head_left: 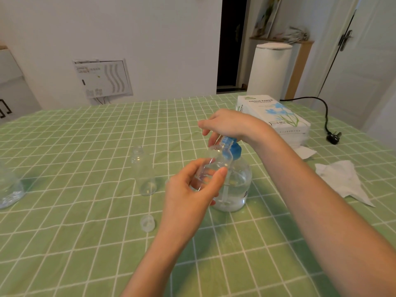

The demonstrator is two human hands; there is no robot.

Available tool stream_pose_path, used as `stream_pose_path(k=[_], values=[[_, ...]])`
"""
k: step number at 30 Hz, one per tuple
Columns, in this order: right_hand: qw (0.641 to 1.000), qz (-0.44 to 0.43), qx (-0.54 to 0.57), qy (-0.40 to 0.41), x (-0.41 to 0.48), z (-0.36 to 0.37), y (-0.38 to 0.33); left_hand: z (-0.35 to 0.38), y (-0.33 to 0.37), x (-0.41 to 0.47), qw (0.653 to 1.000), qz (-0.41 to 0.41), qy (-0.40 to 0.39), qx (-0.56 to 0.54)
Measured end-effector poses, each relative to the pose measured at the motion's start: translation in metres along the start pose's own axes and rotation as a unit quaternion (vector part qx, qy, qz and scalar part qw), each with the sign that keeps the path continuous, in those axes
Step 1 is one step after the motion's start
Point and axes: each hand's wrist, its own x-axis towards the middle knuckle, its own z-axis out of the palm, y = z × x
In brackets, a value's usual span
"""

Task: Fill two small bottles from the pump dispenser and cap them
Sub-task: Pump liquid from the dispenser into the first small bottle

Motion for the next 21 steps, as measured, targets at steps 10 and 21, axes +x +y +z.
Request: stream_pose_path(k=[10, 21], values=[[1.0, 0.005, 0.018, -0.01, 0.004, 0.01, 0.01, -0.003, -0.004, -0.002, 1.0, -0.005, -0.007, 0.017], [1.0, -0.013, 0.009, 0.018, 0.003, 0.001, 0.003, -0.002, 0.0, 0.001, 1.0, -0.001, -0.003, 0.008]])
